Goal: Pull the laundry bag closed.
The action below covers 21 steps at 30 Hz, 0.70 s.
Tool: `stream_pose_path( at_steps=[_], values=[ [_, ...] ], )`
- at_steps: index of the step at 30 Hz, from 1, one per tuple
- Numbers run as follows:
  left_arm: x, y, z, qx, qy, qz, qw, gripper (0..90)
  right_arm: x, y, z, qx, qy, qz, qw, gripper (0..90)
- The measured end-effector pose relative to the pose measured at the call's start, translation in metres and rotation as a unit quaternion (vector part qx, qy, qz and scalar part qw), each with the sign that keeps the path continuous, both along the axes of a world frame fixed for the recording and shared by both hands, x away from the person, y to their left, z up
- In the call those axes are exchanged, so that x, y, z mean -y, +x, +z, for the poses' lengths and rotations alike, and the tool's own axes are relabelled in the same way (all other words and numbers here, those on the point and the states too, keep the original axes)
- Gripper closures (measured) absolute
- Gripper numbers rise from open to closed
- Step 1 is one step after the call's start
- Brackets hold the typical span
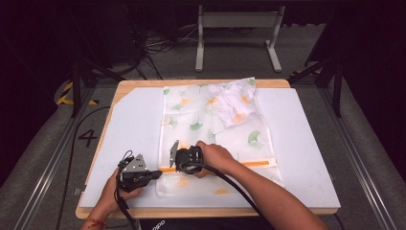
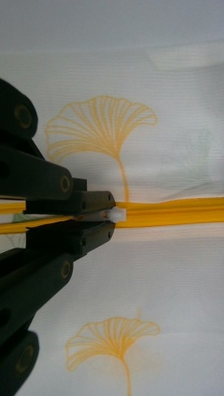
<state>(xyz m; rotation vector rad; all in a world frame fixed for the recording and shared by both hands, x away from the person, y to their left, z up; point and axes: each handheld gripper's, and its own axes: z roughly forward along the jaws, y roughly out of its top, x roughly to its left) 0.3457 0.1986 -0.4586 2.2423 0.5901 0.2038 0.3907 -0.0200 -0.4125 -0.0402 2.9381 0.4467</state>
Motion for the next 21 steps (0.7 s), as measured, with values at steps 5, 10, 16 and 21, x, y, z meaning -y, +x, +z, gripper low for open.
stream_pose_path(
  at_steps=[5, 10, 16, 21],
  values=[
    [0.000, 0.000, 0.000, 0.000, 0.000, 0.000, 1.0000, 90.0, 0.012, -0.001, 0.000, -0.002, 0.001, -0.012, 0.9999, 84.4],
    [0.000, 0.000, 0.000, -0.001, 0.000, 0.000, 1.0000, 90.0, 0.025, -0.001, -0.001, -0.002, 0.007, -0.019, 0.9998, 84.4],
    [0.000, 0.000, 0.000, -0.002, -0.001, -0.001, 1.0000, 90.0, 0.039, -0.001, 0.003, -0.001, 0.016, -0.027, 0.9995, 84.4],
    [0.000, 0.000, 0.000, -0.002, -0.001, -0.001, 1.0000, 90.0, 0.050, -0.002, 0.002, 0.000, 0.014, -0.034, 0.9993, 84.4]
  ],
)
